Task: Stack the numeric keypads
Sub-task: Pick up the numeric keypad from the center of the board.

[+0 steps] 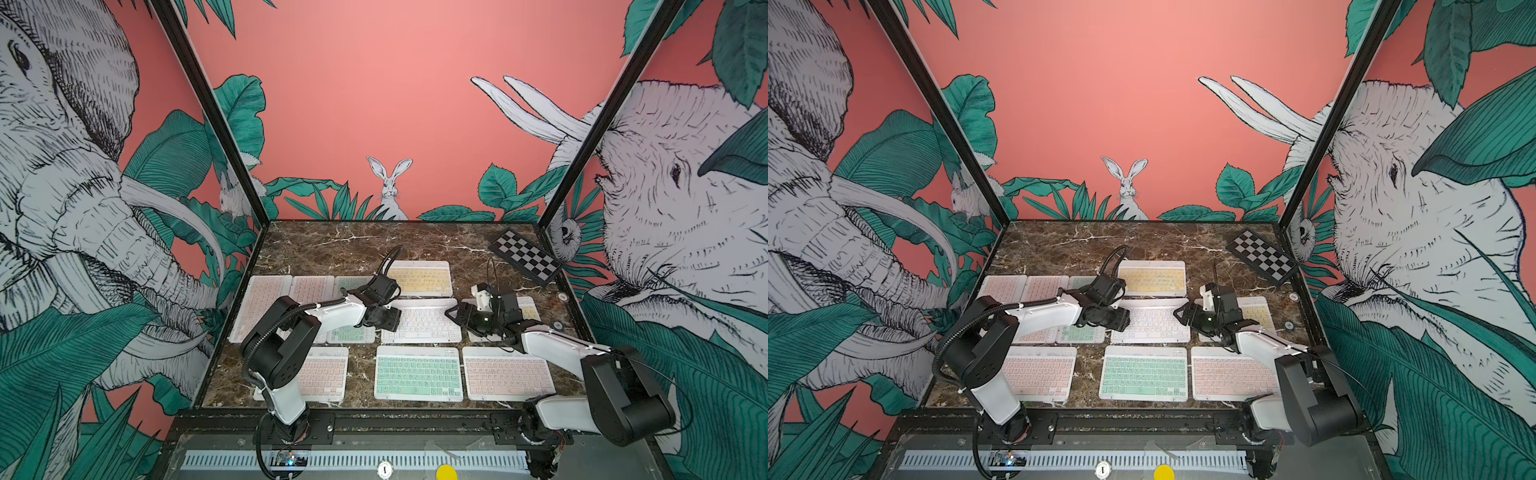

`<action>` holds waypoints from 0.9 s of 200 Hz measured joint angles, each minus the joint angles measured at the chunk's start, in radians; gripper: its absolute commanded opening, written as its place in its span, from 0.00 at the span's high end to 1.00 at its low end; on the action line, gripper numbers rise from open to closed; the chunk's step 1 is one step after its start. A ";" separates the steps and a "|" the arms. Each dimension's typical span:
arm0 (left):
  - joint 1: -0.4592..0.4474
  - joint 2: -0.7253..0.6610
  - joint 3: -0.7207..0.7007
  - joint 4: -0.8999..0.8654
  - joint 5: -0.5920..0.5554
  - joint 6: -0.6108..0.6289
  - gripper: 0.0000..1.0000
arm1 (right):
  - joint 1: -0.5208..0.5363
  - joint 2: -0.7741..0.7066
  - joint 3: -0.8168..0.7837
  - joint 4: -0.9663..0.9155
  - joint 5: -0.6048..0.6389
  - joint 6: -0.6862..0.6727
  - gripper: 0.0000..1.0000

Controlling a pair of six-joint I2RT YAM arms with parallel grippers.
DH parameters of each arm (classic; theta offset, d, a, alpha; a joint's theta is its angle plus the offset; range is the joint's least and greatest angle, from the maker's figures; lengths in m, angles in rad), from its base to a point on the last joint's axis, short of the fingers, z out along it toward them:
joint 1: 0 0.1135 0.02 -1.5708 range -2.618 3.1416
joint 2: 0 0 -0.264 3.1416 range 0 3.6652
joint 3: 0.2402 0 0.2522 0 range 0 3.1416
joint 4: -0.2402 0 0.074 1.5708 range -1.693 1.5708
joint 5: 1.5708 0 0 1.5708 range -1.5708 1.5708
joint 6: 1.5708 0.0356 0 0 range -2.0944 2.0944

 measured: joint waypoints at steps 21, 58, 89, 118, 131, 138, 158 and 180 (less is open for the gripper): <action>0.001 -0.001 -0.001 0.000 0.002 0.003 0.37 | -0.002 0.000 0.000 -0.002 -0.005 -0.006 0.27; 0.002 -0.006 -0.009 0.008 0.004 0.006 0.37 | -0.002 -0.006 0.000 -0.031 -0.023 -0.033 0.27; 0.002 -0.008 -0.012 0.012 0.005 0.009 0.37 | -0.002 -0.020 0.000 -0.030 -0.044 -0.045 0.28; 0.002 -0.008 -0.012 0.020 0.033 0.010 0.37 | 0.002 -0.022 0.000 -0.017 -0.085 -0.044 0.29; 0.001 -0.008 -0.012 0.023 0.050 0.010 0.37 | 0.004 -0.023 0.000 -0.014 -0.100 -0.044 0.29; 0.001 -0.008 -0.012 0.023 0.055 0.010 0.37 | 0.004 -0.024 0.000 -0.015 -0.105 -0.045 0.29; 0.001 -0.008 -0.012 0.024 0.064 0.010 0.37 | 0.005 -0.026 0.000 -0.017 -0.109 -0.049 0.30; 0.001 -0.008 -0.013 0.025 0.068 0.010 0.37 | 0.005 -0.030 0.001 -0.023 -0.109 -0.056 0.34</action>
